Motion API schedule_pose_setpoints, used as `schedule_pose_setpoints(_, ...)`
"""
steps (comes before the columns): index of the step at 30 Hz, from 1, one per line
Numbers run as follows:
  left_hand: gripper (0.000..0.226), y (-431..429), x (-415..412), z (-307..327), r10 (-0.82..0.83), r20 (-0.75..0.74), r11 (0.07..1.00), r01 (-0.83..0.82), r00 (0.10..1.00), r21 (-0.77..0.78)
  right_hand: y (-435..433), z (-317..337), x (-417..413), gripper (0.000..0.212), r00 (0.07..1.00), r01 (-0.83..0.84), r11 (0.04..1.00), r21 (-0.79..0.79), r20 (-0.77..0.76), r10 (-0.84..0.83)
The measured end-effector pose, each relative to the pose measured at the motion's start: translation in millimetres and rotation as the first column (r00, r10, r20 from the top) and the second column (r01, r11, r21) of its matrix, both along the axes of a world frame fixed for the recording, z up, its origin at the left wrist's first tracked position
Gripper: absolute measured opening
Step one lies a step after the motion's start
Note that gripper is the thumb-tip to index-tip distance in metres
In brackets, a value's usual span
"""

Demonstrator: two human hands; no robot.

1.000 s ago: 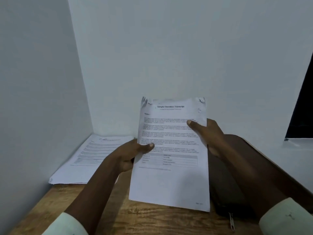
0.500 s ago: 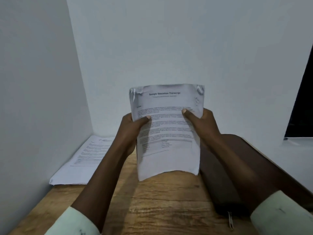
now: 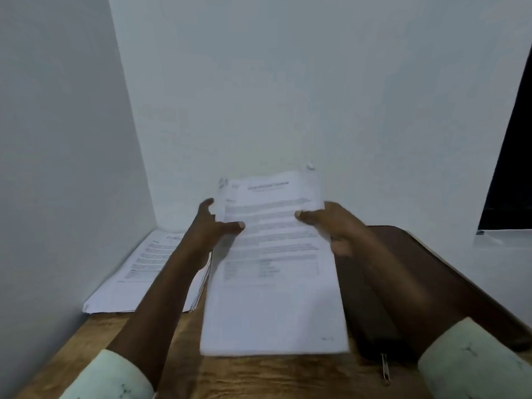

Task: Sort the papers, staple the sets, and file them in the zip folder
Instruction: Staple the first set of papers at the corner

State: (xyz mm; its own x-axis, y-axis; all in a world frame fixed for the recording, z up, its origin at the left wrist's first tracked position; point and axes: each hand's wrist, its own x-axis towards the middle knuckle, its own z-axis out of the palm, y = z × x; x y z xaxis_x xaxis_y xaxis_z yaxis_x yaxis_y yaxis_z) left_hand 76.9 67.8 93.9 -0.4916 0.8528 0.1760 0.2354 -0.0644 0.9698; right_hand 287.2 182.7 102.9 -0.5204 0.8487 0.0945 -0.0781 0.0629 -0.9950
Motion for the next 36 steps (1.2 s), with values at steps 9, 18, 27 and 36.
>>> schedule_pose_setpoints(9,0.049,50.5,16.2,4.2,-0.067,-0.782,0.998,0.057,0.619,-0.04,-16.1,-68.0,-20.5,0.022,0.992,-0.084,0.986,-0.142,0.085,0.096)
schedule_pose_setpoints(18,0.007,70.3,25.4,-42.9,0.0,-0.587,1.0,0.001,0.81,0.002,-8.4,-93.9,-14.8,0.022,0.957,-0.099,0.99,-0.105,0.263,0.124)
schedule_pose_setpoints(27,0.013,78.0,16.8,-84.0,-0.058,-0.506,0.997,0.028,0.86,-0.067,14.6,-83.2,-24.2,0.017,0.953,0.105,0.949,0.298,0.243,-0.182)
schedule_pose_setpoints(36,0.016,85.3,17.6,-95.6,-0.066,-0.515,0.995,0.017,0.855,-0.099,45.8,-85.5,-36.0,0.015,0.891,0.056,0.852,0.52,0.358,-0.277)
